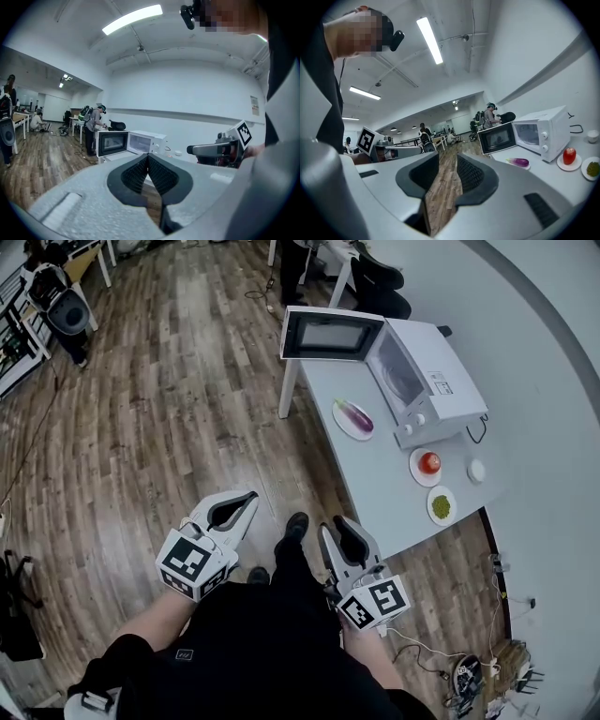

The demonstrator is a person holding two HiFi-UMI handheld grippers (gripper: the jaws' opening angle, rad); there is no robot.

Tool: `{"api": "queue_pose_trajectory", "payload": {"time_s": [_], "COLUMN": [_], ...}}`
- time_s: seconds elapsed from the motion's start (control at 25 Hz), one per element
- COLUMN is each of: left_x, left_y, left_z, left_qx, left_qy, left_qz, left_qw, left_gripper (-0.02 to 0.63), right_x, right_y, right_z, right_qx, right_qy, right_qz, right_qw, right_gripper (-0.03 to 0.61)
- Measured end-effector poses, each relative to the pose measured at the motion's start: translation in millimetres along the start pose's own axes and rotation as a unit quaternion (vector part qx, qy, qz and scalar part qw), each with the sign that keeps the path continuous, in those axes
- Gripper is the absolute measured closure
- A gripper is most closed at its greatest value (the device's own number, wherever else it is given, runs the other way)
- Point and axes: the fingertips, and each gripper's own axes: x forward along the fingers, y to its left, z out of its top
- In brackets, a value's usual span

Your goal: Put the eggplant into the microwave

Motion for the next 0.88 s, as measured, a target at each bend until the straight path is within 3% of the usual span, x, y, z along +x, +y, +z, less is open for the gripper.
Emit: {"api": "queue_pose_trajectory", "payload": {"time_s": [0.88], "left_x": [215.1], "left_y": [60.0], "left_z": [60.4], "left_qx": [0.011], "left_qy": [0.01], "left_qz": [-0.011], "left_qw": [0.9998], "left_gripper": [0.604], "right_x": [97.2], "right_y": [-194.8], "right_z": [62.5], "right_qx": [-0.011], "right_qy": [-0.007], "right_qz": [-0.021], "right_qw": [1.0], "right_gripper": [0.449]}}
